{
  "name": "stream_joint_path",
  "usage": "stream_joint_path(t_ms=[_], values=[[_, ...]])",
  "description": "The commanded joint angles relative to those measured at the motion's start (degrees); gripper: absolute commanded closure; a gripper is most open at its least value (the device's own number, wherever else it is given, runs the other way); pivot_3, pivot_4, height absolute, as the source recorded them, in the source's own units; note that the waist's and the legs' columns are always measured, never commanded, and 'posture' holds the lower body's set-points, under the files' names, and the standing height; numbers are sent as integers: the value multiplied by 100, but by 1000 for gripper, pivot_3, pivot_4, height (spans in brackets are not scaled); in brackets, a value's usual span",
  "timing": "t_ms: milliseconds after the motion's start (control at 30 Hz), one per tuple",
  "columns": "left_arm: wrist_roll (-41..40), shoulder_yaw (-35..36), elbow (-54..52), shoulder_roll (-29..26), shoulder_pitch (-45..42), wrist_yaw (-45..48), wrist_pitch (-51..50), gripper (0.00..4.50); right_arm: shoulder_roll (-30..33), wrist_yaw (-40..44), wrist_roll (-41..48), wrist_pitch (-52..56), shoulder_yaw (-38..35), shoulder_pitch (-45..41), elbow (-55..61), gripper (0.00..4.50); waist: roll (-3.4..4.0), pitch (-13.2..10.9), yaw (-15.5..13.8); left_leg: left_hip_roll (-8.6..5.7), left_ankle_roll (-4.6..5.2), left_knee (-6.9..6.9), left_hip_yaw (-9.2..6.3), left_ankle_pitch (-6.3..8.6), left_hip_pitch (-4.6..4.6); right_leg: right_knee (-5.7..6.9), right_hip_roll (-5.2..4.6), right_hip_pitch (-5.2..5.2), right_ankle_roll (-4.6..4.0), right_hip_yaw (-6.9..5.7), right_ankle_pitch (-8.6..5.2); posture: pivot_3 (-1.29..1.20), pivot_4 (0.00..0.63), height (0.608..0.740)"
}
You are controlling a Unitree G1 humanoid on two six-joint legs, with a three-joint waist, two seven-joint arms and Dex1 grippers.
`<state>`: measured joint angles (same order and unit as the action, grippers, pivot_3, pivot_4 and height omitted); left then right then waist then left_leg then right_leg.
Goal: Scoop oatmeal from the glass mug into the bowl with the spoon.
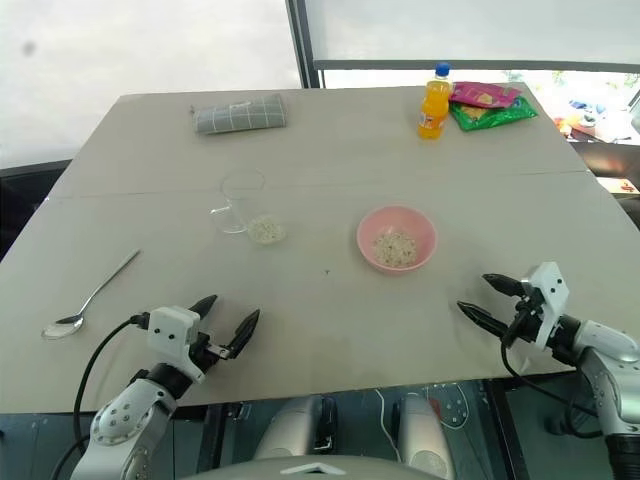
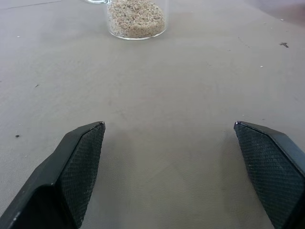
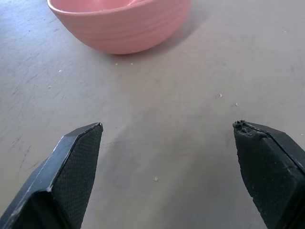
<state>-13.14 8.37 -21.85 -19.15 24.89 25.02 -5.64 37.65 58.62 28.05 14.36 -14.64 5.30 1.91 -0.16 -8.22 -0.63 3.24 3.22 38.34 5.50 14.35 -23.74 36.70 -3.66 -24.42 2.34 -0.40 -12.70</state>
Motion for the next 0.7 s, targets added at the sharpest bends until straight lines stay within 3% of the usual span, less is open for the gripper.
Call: stream_joint_path(t_ms=[33,700], values=[[-5,-118,71,-8,136,95,-20,0,55,122,-24,-238,-15,-38,122,82,0,0,0,0,0,0,0,0,0,0,0,0,0,0,0,0,150,740],[-46,-24,17,-28,-35,-58,-275,0,36,122,-285,-785,44,-233,-332,82,-1,-1,-4,-1,1,0,1,0,-1,0,1,-1,0,0,0,0,150,740]])
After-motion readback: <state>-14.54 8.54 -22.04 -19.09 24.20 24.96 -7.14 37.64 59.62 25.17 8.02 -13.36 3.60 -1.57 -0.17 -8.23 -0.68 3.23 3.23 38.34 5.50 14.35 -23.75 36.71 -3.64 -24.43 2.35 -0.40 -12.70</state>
